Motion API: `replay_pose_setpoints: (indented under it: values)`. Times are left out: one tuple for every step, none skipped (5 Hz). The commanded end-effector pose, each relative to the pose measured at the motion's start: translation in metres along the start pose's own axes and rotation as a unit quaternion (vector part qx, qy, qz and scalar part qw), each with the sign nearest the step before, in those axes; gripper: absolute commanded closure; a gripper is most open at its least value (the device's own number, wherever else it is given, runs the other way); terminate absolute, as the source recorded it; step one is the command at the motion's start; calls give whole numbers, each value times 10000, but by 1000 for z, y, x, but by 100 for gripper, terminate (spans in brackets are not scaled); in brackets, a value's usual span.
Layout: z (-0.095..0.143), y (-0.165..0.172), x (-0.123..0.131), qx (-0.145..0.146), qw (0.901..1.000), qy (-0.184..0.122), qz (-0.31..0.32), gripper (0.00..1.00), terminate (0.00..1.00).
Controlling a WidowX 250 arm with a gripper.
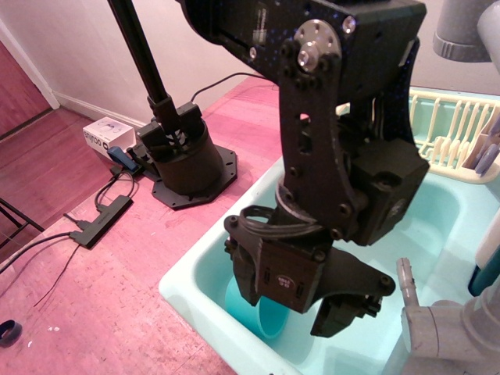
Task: Flip cup upright
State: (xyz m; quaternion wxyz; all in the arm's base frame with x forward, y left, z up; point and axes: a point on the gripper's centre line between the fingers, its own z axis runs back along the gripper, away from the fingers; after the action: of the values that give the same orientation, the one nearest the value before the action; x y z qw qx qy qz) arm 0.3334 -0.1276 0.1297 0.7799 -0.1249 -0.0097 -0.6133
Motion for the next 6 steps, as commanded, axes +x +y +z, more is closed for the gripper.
replay_pose_setpoints:
  values:
    - [0,0,0,0,10000,0,0,0,0]
    - [8,-5,-11,-485,9986,44,-217,0,0]
    - [11,-15,-24,-772,9967,119,-239,0,0]
    - [7,-20,-35,-877,9959,-44,-221,0,0]
    - [2,-31,-37,-1091,9937,-16,-251,0,0]
    - [-19,-33,-24,-1275,9907,-149,-442,0,0]
